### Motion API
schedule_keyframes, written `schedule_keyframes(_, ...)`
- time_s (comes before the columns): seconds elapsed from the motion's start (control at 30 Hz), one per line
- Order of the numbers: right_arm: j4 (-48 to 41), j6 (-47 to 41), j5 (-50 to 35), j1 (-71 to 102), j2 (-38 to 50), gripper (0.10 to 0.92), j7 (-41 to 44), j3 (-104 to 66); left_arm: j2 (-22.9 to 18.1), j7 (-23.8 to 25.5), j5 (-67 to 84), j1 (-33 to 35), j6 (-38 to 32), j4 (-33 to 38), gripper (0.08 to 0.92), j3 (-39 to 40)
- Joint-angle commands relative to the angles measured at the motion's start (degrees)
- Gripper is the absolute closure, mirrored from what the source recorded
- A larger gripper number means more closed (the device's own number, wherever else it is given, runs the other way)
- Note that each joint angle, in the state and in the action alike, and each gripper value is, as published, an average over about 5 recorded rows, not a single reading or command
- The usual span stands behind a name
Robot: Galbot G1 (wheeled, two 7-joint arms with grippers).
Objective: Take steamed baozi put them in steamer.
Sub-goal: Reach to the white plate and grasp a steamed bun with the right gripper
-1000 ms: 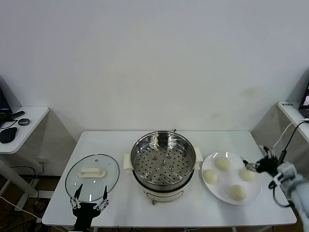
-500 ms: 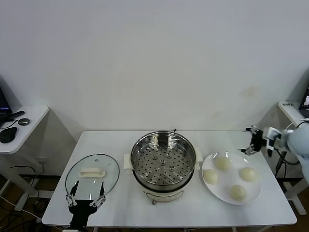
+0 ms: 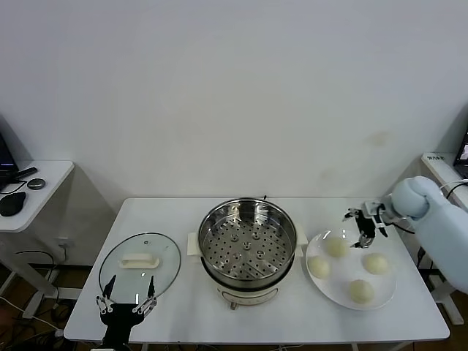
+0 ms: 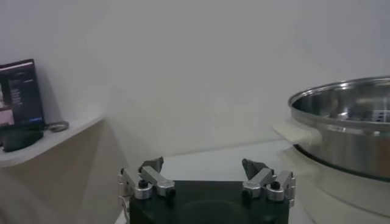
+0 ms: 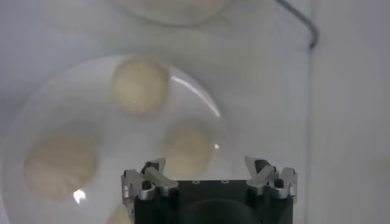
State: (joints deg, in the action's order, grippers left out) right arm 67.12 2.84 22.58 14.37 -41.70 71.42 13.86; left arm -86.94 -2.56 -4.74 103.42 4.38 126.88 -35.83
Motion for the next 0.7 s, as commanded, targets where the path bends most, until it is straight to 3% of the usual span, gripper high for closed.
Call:
schedule_keyframes(0.03, -9.88, 5.19, 6.2, -4.69, -5.75, 0.203, 2.88, 6.23, -0.02, 0.06, 0.1, -0.1, 0.06, -0.13, 0.177, 0.02)
schedule_keyframes(0.7, -13.32, 3.71, 8.06, -2.43, -9.14, 0.203, -0.96, 3.73, -0.26, 0.11, 0.3, -0.45, 0.2, -0.8, 0.177, -0.11)
